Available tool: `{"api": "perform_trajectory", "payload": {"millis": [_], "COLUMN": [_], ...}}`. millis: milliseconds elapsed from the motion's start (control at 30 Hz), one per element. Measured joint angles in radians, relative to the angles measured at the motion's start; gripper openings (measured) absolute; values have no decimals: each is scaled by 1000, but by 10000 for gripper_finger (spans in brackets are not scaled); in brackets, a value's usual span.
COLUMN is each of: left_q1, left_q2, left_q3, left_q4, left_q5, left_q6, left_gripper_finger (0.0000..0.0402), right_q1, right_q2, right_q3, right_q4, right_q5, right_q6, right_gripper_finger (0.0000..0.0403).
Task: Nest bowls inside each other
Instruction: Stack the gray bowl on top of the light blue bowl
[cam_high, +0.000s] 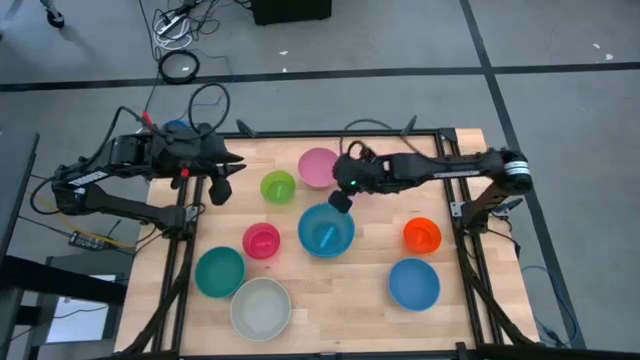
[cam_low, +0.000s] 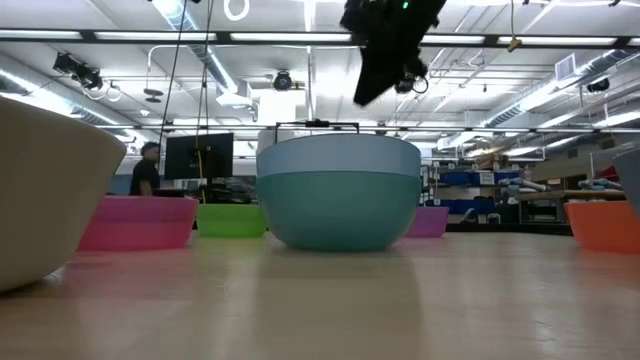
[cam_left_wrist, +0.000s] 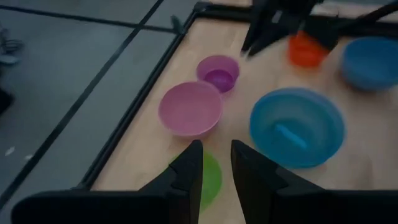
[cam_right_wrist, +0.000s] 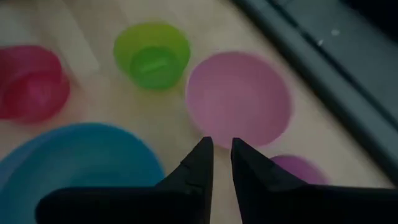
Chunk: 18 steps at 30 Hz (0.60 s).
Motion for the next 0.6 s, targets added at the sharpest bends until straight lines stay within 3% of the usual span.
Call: {"api": "perform_trajectory", "payload": {"millis": [133,267,400,600], "left_q1": [0,-3,-15,-46], "left_q2": [1,2,2,2], "left_q3": [0,0,0,0], "left_q4": [-61,-157,-272,-390], "left_q5": [-41,-42,-8,80], "left_q6": [-2,-1,-20,-86], "left_gripper_finger": [92,92,92,92], "right_q1": [-20,-39,-17,106], "right_q2": [-55,-67,-69,-78], "right_q3": [0,0,0,0], "right_q4": [2,-57,-278,-628], "right_q5": [-7,-139,-237,-234], "right_q6": [-18,3,90,265], "right_gripper_finger": [53,75,99,117]}}
